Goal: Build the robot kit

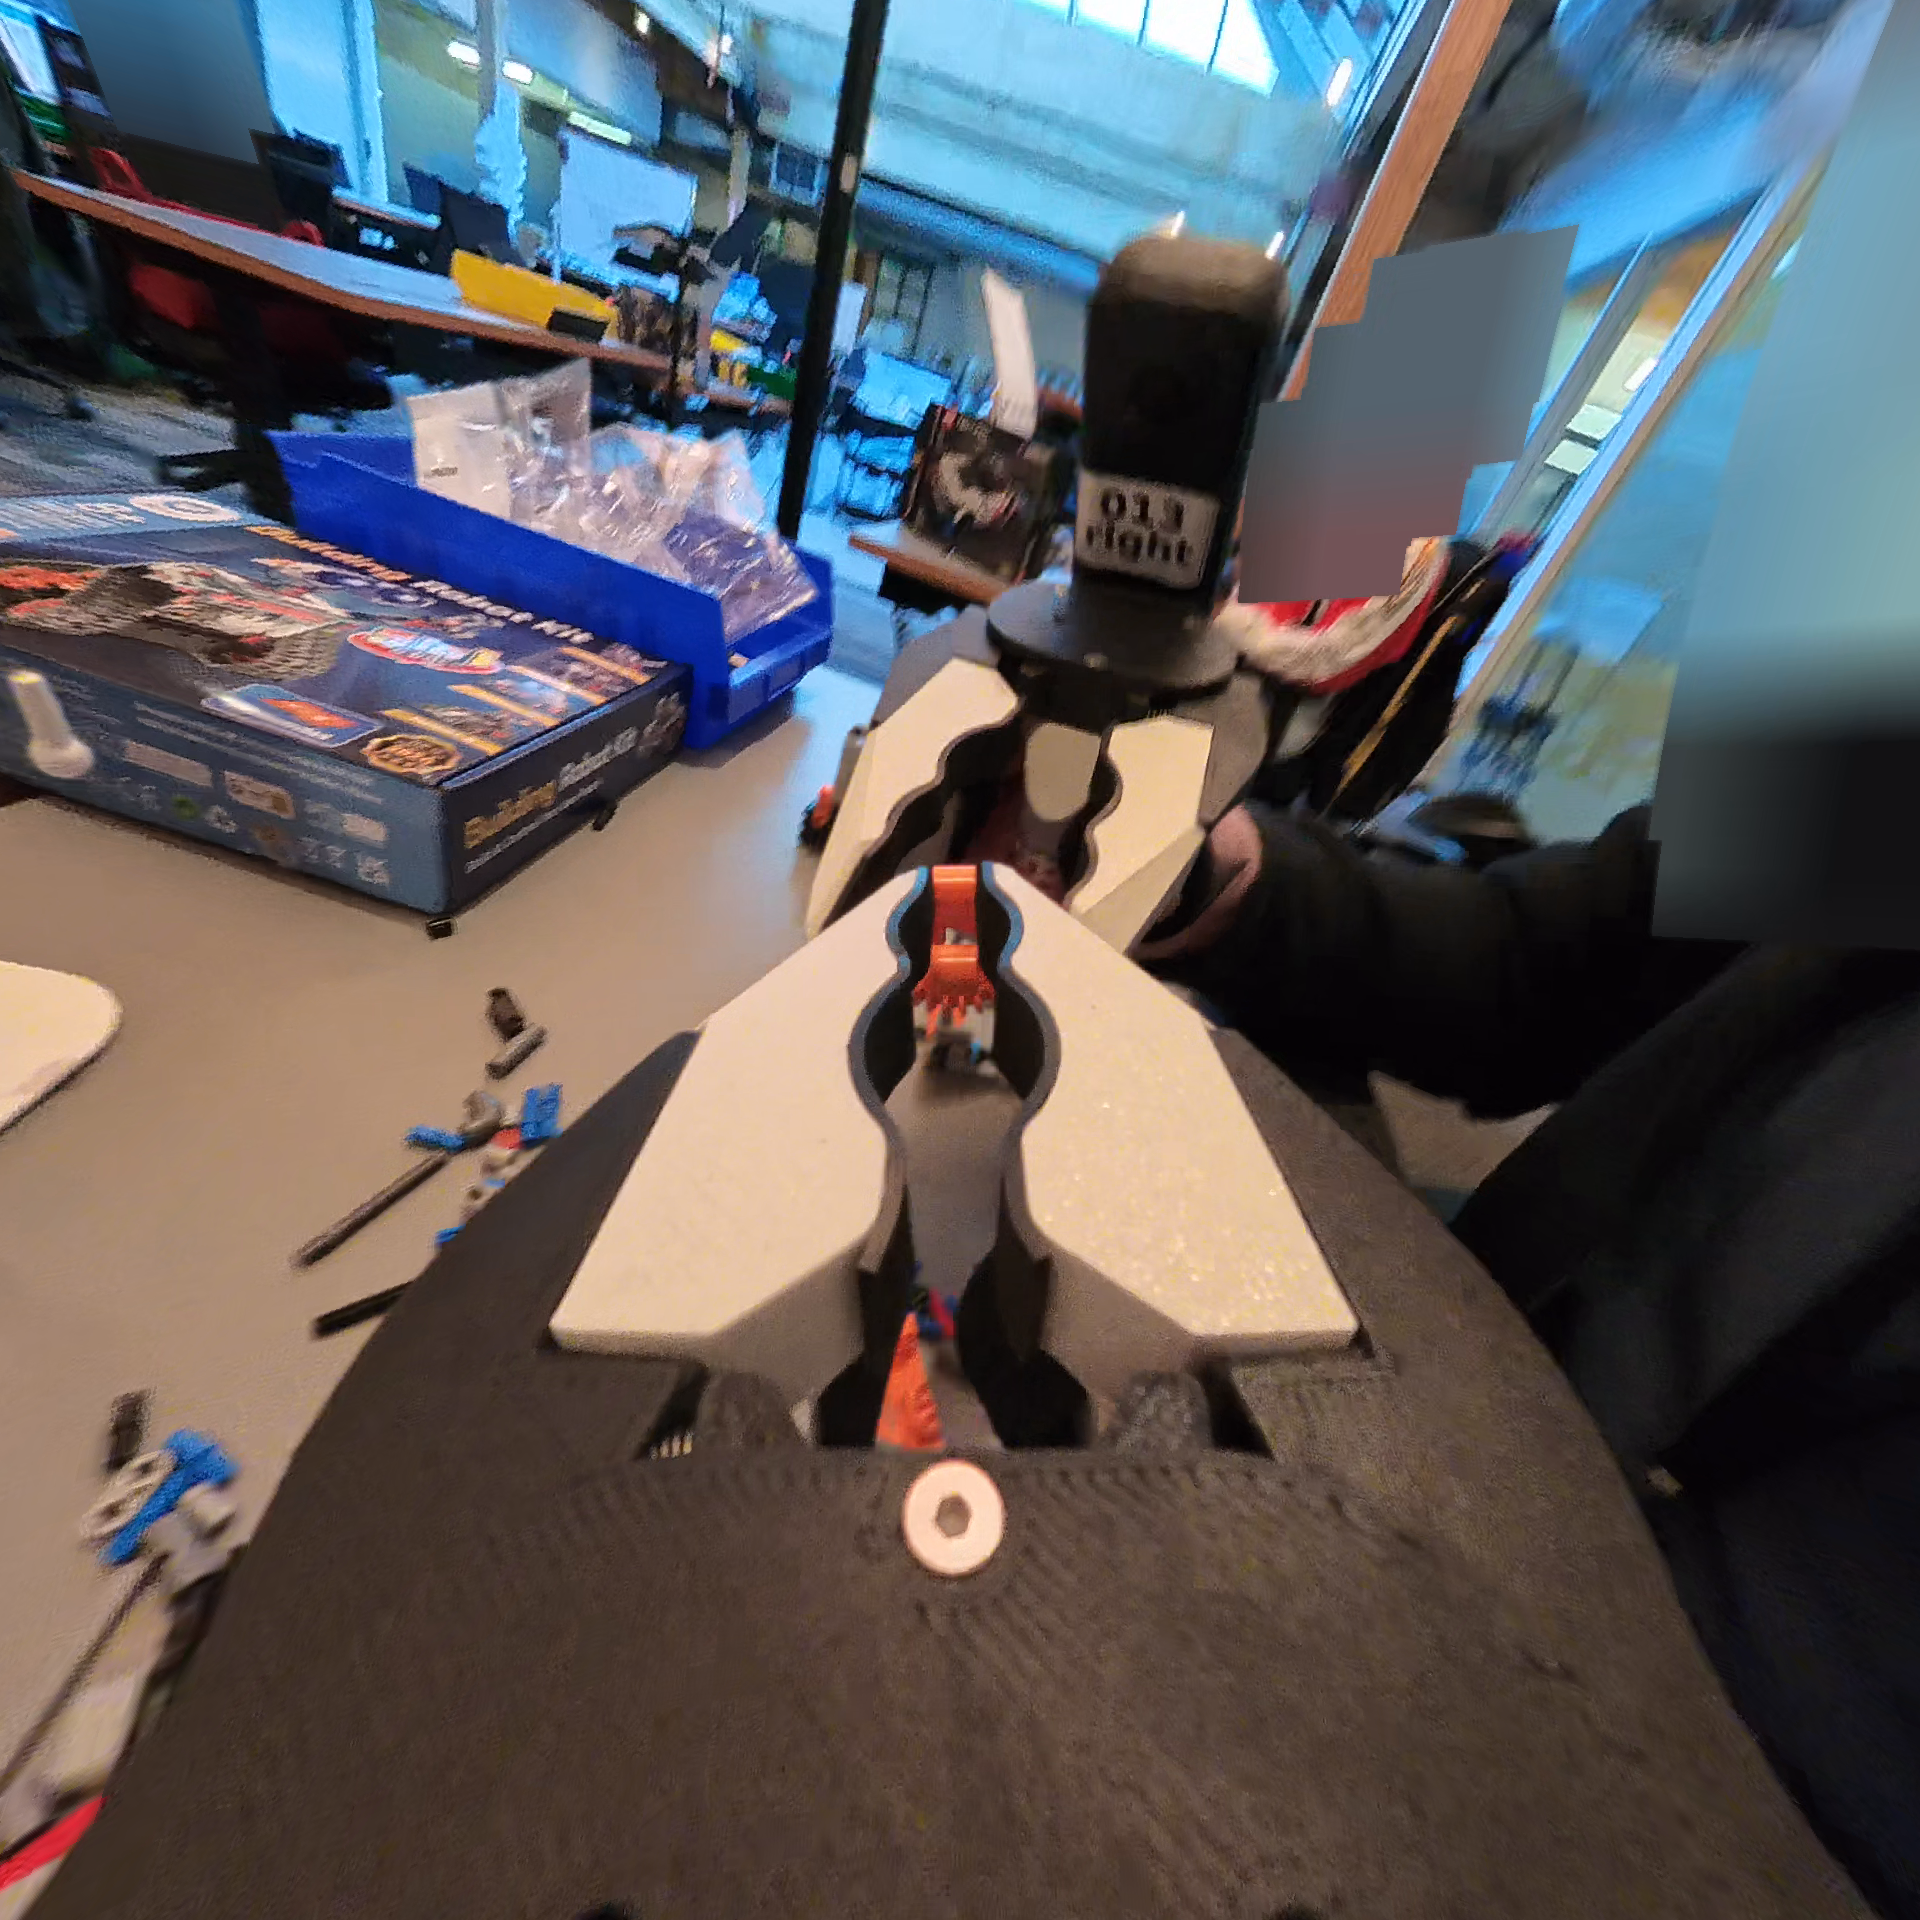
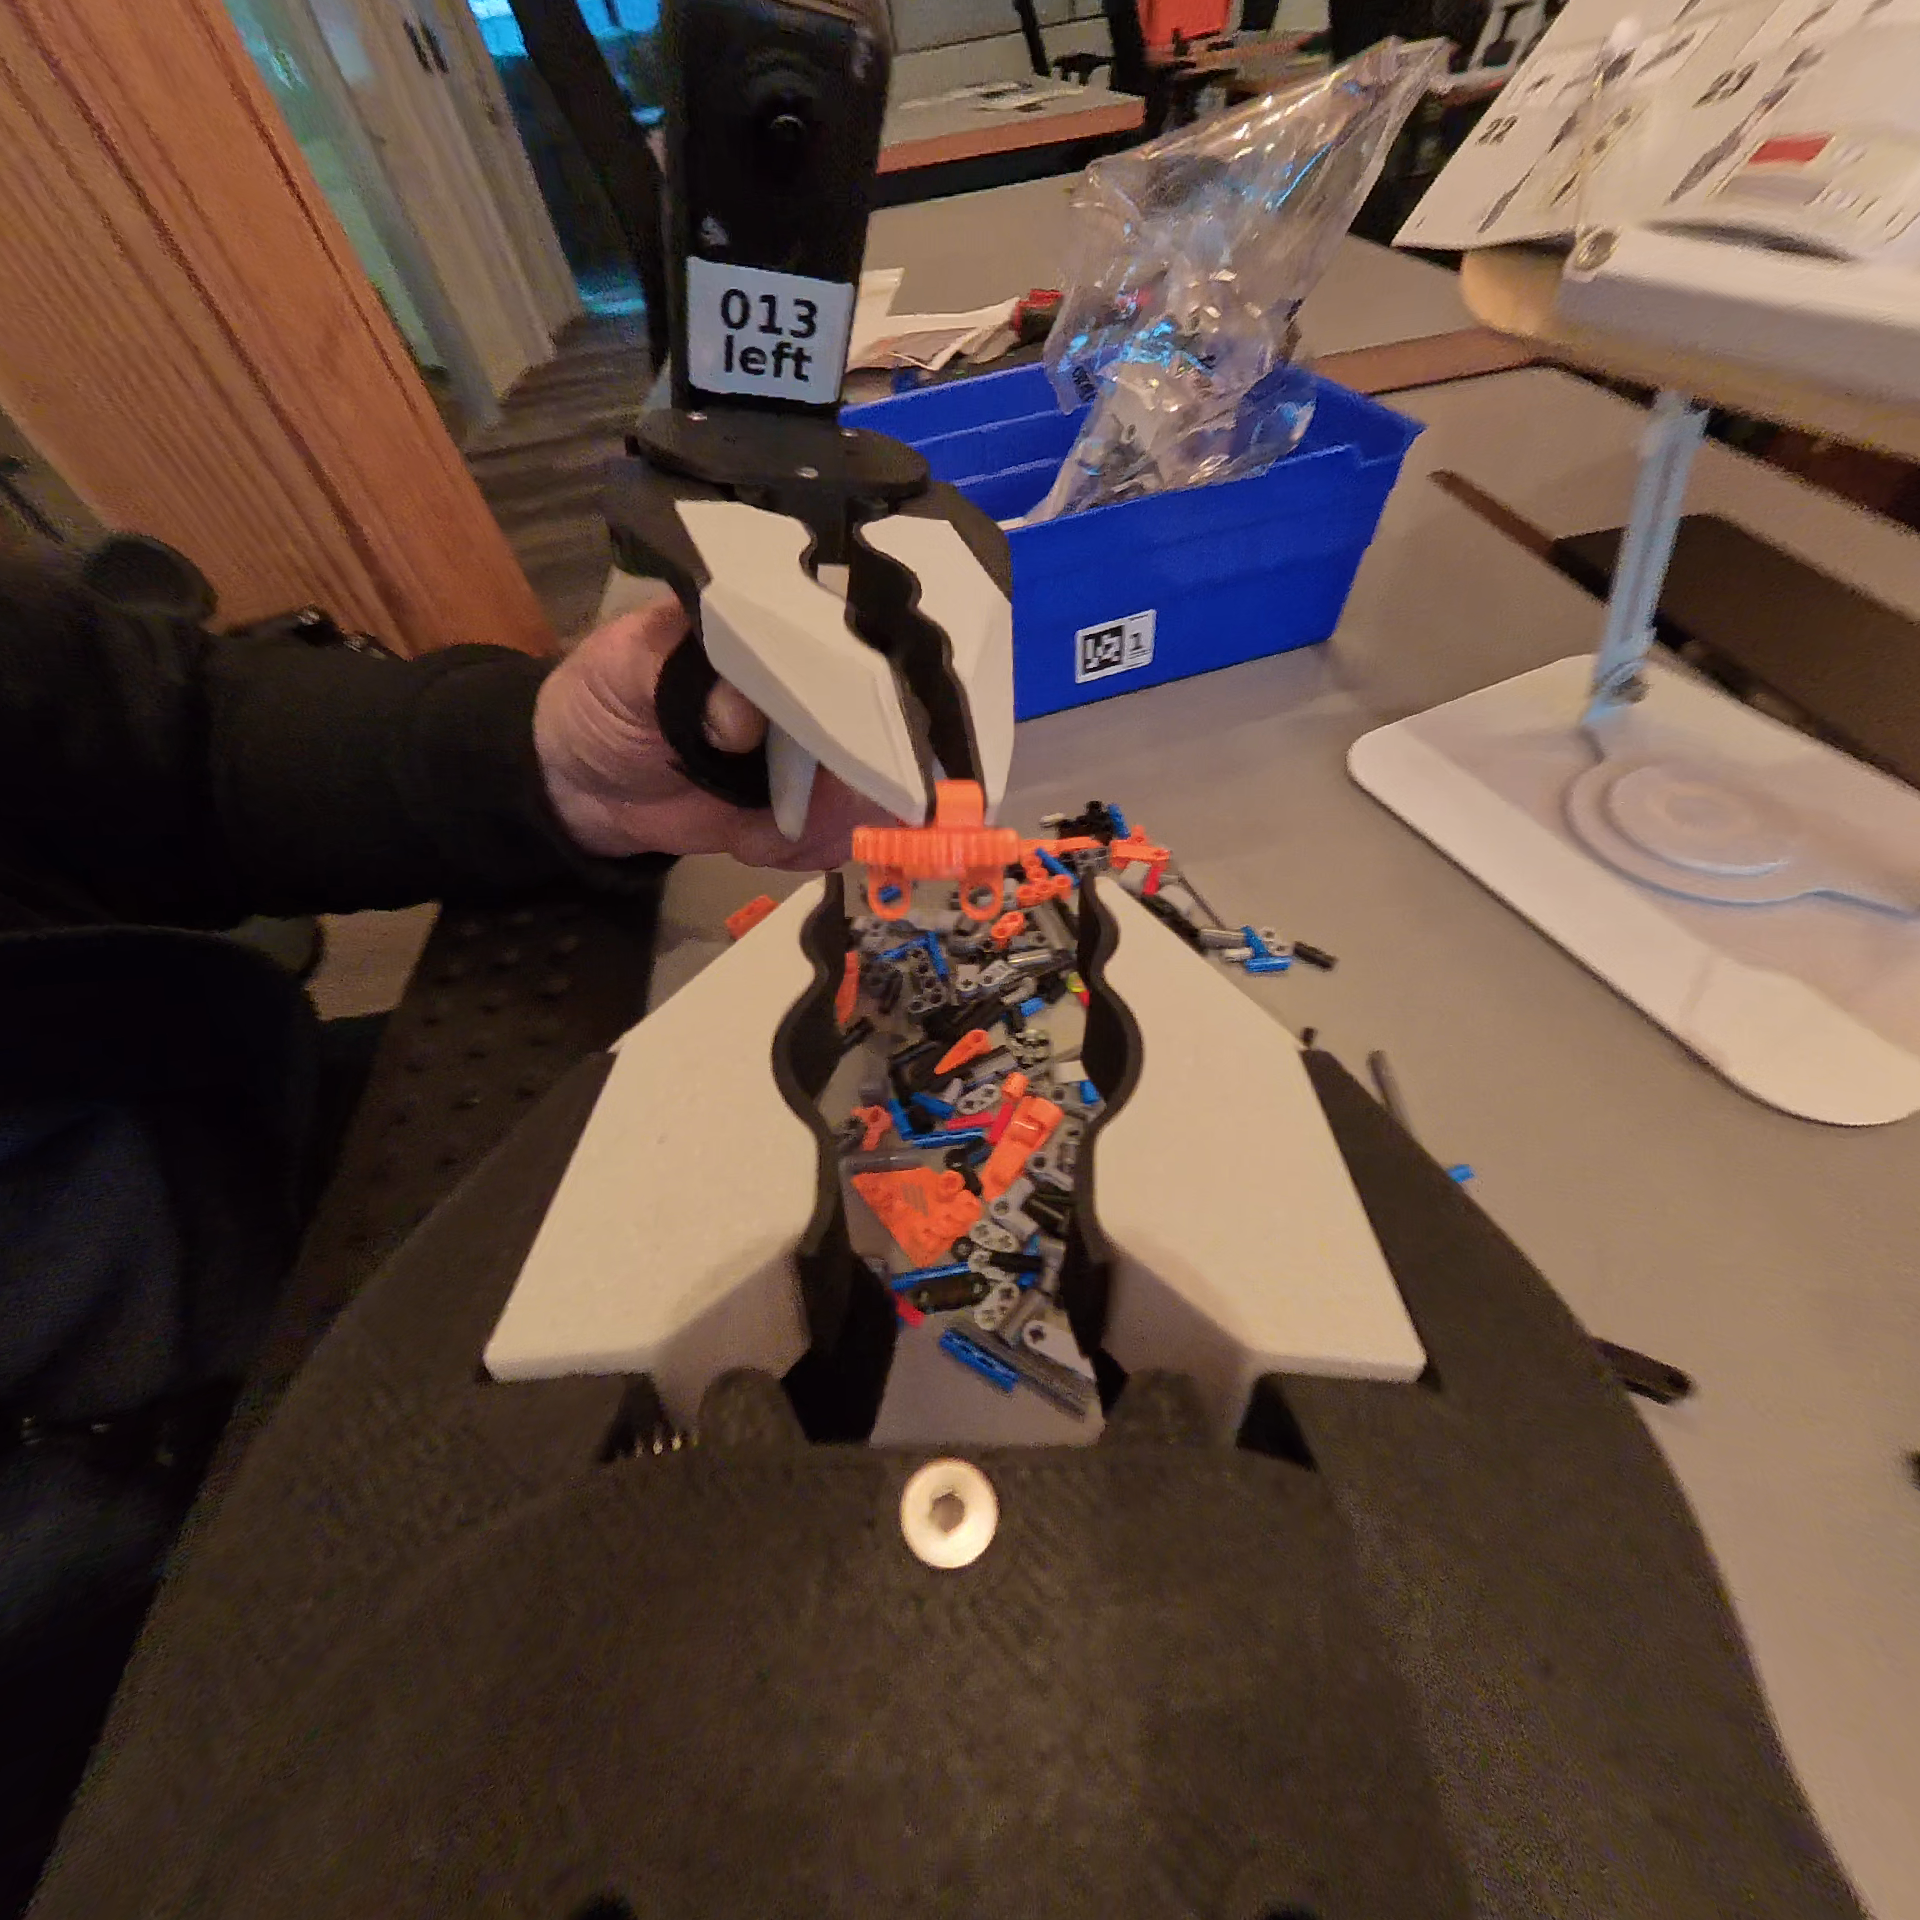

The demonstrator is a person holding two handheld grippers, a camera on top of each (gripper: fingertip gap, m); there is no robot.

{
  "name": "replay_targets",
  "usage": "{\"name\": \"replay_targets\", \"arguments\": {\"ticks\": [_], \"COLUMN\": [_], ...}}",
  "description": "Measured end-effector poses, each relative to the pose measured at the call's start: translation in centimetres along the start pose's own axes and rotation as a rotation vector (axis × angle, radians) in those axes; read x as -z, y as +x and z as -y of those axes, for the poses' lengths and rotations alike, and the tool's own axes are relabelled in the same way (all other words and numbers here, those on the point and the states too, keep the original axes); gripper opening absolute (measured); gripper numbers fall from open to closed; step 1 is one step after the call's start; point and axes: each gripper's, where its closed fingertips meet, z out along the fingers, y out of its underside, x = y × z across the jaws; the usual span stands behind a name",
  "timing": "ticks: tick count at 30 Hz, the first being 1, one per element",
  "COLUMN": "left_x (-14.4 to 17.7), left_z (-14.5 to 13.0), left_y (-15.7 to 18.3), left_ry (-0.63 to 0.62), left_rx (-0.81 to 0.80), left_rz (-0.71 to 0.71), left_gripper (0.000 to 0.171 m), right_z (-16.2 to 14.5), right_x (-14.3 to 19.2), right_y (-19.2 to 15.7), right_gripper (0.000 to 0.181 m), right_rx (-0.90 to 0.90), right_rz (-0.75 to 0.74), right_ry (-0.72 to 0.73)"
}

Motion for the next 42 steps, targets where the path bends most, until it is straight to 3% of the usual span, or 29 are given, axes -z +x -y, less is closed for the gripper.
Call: {"name": "replay_targets", "arguments": {"ticks": [6,9,28,42], "left_x": [0.9,0.7,0.0,0.1], "left_z": [3.0,3.0,2.2,2.0], "left_y": [0.6,0.4,0.4,0.2], "left_ry": [0.260,0.320,0.242,0.224], "left_rx": [0.292,0.386,0.199,0.172], "left_rz": [-0.217,-0.266,-0.140,-0.106], "left_gripper": [0.006,0.006,0.006,0.006], "right_z": [1.9,2.7,2.2,2.2], "right_x": [0.6,1.1,1.4,1.5], "right_y": [-0.6,-0.8,-0.6,-0.6], "right_gripper": [0.029,0.026,0.022,0.022], "right_rx": [0.174,0.194,0.017,-0.042], "right_rz": [-0.120,-0.148,-0.056,0.008], "right_ry": [0.045,0.079,0.115,0.150]}}
